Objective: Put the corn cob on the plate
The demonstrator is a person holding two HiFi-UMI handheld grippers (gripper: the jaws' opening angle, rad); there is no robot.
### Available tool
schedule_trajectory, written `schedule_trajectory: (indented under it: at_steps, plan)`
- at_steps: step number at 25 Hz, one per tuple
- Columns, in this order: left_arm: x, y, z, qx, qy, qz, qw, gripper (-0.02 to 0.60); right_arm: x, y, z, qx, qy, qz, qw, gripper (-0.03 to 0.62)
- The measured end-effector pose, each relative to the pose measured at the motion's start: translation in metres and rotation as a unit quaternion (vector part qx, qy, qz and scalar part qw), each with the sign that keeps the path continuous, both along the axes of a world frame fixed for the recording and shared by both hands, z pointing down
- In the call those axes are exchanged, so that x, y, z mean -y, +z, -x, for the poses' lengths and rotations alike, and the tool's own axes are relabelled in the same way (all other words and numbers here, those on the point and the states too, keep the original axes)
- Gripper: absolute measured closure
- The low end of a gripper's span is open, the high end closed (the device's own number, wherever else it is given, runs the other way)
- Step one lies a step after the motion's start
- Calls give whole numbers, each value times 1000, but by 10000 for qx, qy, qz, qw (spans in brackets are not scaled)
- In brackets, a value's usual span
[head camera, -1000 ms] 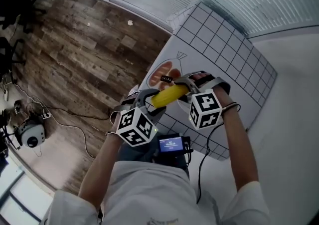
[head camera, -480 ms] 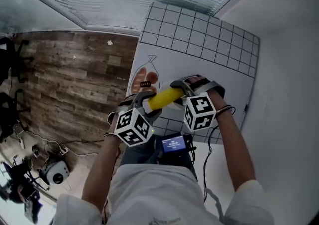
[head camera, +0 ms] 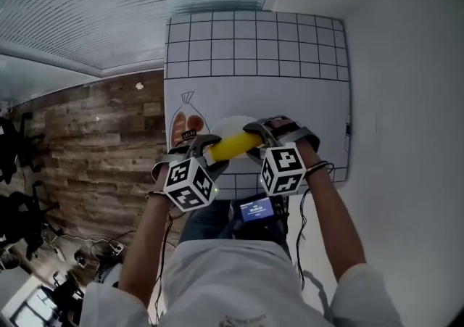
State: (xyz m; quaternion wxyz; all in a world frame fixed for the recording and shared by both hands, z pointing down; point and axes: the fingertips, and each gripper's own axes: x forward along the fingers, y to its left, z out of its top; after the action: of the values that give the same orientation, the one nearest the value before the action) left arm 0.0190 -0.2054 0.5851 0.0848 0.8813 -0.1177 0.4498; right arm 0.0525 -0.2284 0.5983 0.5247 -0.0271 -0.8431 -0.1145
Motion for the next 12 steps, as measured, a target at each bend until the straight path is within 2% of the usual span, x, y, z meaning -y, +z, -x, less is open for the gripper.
schedule_trajectory:
  at_steps: [5, 12]
  plan:
    - [-1, 7, -11, 46, 472, 81, 9988, 334, -5, 8, -13, 10, 467, 99, 9989, 341]
    - [2, 15, -13, 171, 881, 88, 9959, 334, -5, 18, -15, 70, 884, 138, 9960, 341]
